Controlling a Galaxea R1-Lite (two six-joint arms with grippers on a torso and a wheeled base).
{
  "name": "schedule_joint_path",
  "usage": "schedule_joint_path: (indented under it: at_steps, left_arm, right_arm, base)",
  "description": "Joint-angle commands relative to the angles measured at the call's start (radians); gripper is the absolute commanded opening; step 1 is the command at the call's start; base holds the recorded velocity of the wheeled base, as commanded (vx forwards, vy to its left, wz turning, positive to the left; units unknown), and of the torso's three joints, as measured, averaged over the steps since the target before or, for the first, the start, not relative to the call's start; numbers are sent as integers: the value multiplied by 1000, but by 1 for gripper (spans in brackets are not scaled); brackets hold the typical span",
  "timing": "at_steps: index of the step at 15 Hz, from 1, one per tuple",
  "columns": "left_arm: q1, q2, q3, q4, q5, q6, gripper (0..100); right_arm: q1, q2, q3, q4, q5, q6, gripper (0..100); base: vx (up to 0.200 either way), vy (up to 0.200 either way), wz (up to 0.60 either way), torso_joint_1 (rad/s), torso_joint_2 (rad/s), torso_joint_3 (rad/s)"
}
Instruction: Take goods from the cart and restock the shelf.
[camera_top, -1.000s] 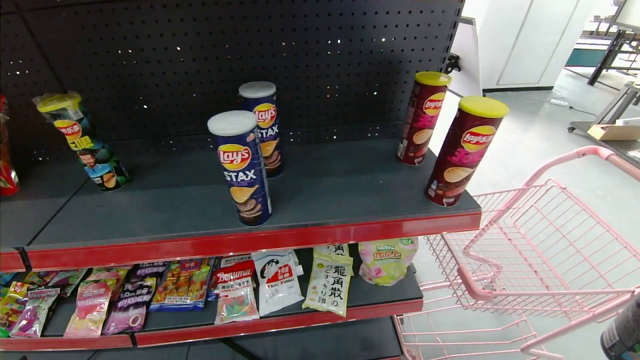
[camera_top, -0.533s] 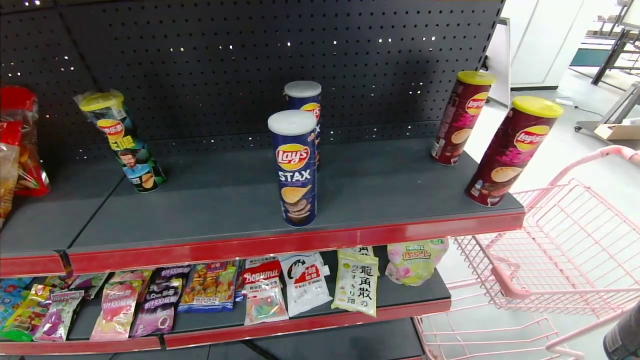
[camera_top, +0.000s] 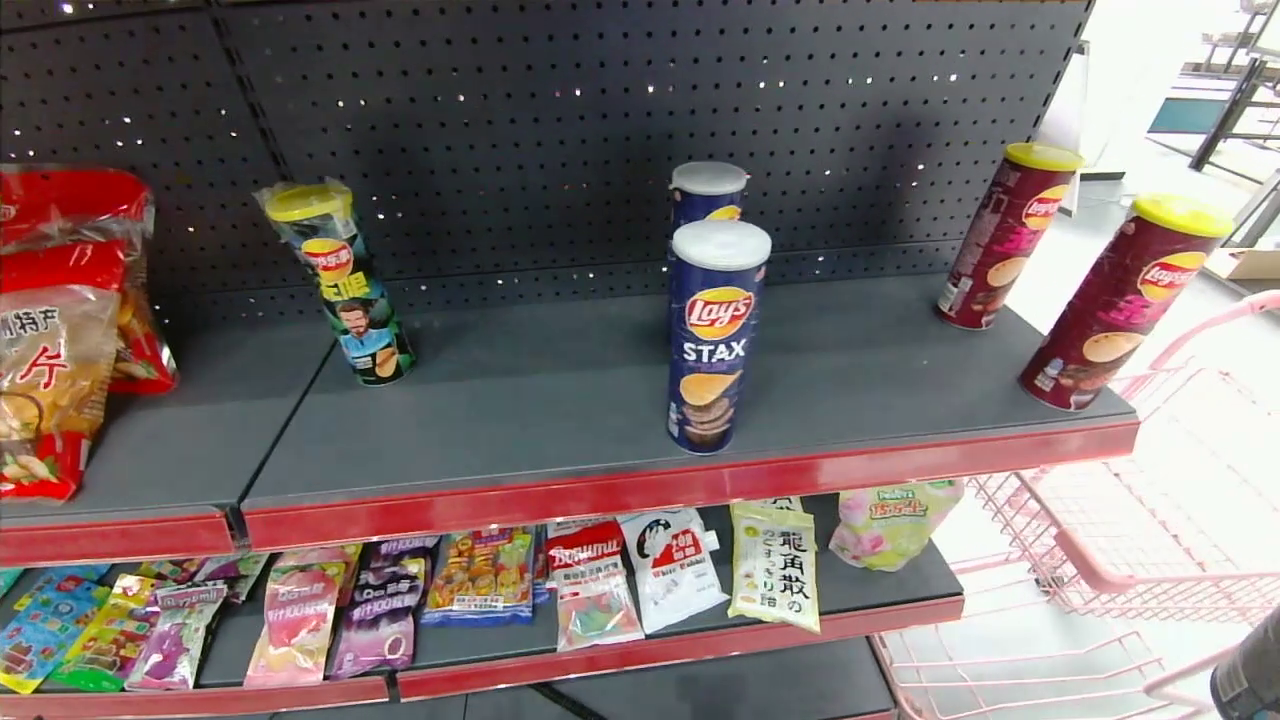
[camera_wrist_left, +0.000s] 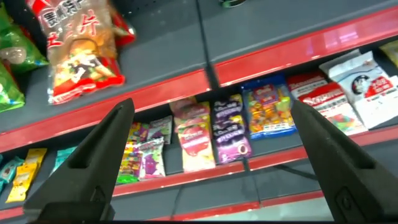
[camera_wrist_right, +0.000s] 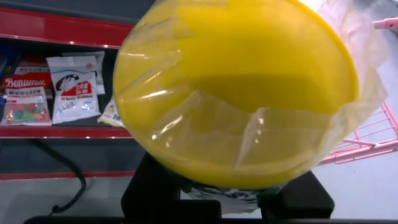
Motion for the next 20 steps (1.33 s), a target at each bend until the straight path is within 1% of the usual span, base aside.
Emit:
schedule_joint_path:
  at_steps: [1, 3, 5, 6, 10, 15, 18, 20]
  left_arm:
    - [0, -2, 0, 0, 1, 0, 100]
    - [0, -2, 0, 0, 2, 5, 100]
    - [0, -3, -1, -1, 5, 32, 100]
    - [0, -3, -1, -1, 5, 37, 100]
    - [0, -3, 2, 0, 5, 35, 100]
    - [0, -3, 3, 0, 2, 37, 100]
    - [0, -5, 12, -1, 2, 37, 100]
    - [0, -5, 12, -1, 2, 37, 100]
  right_arm:
    - [0, 0, 2, 0, 0, 0, 0]
    - [0, -1, 2, 0, 0, -3, 0]
    - [0, -6, 2, 2, 0, -3, 0]
    - [0, -7, 6, 2, 0, -3, 0]
    - [0, -7, 12, -3, 0, -6, 0]
    - [0, -6, 17, -1, 0, -15, 0]
    - [0, -6, 18, -1, 2, -20, 0]
    - [0, -6, 18, -1, 2, -20, 0]
  base:
    - [0, 200, 0, -2, 2, 2]
    - [0, 200, 0, 2, 2, 0]
    - [0, 0, 0, 0, 0, 0]
    - [0, 0, 0, 0, 0, 0]
    - [200, 0, 0, -6, 0, 4]
    - [0, 0, 0, 0, 0, 0]
    - [0, 0, 600, -14, 2, 6]
    - [0, 0, 0, 0, 0, 0]
